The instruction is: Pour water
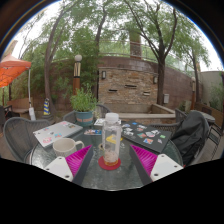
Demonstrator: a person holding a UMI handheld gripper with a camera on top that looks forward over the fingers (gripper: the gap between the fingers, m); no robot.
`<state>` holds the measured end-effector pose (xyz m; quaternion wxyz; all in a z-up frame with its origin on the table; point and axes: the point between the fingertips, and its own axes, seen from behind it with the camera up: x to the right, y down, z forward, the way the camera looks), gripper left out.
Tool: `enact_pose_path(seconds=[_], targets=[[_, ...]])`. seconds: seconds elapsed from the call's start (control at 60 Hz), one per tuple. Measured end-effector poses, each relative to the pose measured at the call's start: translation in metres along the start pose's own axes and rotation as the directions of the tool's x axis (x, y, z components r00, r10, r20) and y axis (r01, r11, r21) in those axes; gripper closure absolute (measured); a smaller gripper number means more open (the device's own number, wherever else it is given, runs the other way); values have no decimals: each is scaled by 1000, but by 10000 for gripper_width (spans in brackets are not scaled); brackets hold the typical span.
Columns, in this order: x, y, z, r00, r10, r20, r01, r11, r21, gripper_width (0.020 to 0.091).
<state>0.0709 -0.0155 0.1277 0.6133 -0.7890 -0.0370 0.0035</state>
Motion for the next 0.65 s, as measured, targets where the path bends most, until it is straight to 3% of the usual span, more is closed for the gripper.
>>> enact_pose_path(seconds=[0.117, 0.383, 0.65], targets=[[-3, -10, -67, 1000, 3, -4, -2, 1000, 17, 264], [-25, 8, -207, 993, 78, 92, -81, 996, 33, 269], [-20, 24, -251, 984, 109, 138, -114, 993, 28, 270]])
